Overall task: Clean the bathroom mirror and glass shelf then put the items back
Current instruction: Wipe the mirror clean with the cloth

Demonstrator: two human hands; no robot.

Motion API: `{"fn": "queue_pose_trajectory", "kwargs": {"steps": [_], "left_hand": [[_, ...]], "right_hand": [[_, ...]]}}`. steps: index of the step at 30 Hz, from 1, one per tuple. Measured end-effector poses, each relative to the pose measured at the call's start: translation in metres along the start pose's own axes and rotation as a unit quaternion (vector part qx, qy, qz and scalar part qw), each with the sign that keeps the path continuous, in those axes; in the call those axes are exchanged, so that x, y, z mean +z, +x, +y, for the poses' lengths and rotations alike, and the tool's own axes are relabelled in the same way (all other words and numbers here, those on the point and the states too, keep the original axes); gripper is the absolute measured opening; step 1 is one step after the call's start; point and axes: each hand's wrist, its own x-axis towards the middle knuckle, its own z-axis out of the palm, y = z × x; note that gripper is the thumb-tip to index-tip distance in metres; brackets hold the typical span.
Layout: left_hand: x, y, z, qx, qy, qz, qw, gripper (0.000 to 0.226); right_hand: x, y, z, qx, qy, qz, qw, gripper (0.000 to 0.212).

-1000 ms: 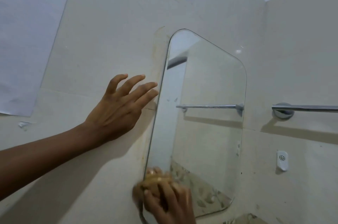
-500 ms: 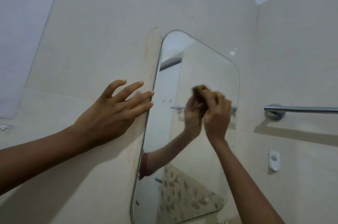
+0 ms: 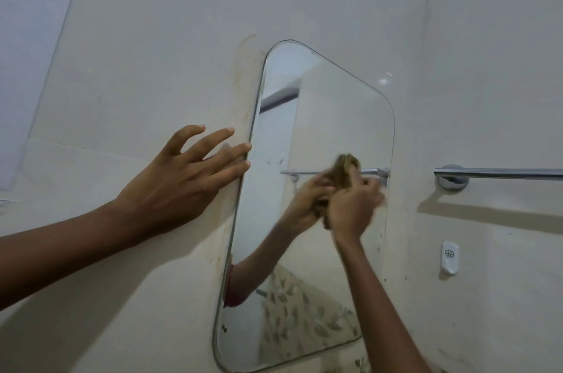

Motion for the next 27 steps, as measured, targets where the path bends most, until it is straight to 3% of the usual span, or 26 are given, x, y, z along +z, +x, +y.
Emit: {"fn": "queue_pose_trajectory", "kwargs": {"steps": [3, 7, 11, 13, 15, 17, 22, 24, 27], "left_hand": [[0.028, 0.013, 0.021, -0.012, 0.025, -0.106, 0.994, 0.052], [0.026, 0.016, 0.017, -0.042, 0.002, -0.049, 0.998, 0.052], [0.03, 0.016, 0.024, 0.002, 0.008, -0.069, 0.998, 0.051], [0.029, 0.015, 0.021, 0.022, 0.02, -0.06, 0.998, 0.048], [0.03, 0.014, 0.021, 0.035, 0.026, -0.06, 0.997, 0.045], [0.029, 0.015, 0.02, 0.035, 0.022, -0.058, 0.997, 0.045], [0.031, 0.016, 0.02, 0.038, 0.03, -0.052, 0.997, 0.043], [0.031, 0.016, 0.02, 0.041, 0.028, -0.046, 0.998, 0.041], [0.032, 0.016, 0.021, 0.043, 0.028, -0.045, 0.998, 0.041]], "right_hand": [[-0.002, -0.048, -0.045, -0.156, 0.01, 0.025, 0.987, 0.043], [-0.011, -0.116, -0.06, -0.322, 0.045, -0.016, 0.945, 0.037], [-0.012, -0.128, -0.018, -0.436, -0.005, -0.011, 0.9, 0.035], [-0.01, -0.108, 0.007, -0.388, -0.006, 0.004, 0.922, 0.036], [-0.008, -0.078, 0.035, -0.248, 0.009, 0.02, 0.968, 0.032], [-0.005, -0.047, 0.068, -0.115, -0.026, 0.04, 0.992, 0.029], [-0.009, -0.022, 0.122, 0.153, -0.036, -0.021, 0.987, 0.043], [-0.01, -0.036, 0.111, 0.164, -0.013, -0.025, 0.986, 0.042], [-0.007, -0.078, 0.068, 0.063, 0.001, -0.007, 0.998, 0.044]]}}
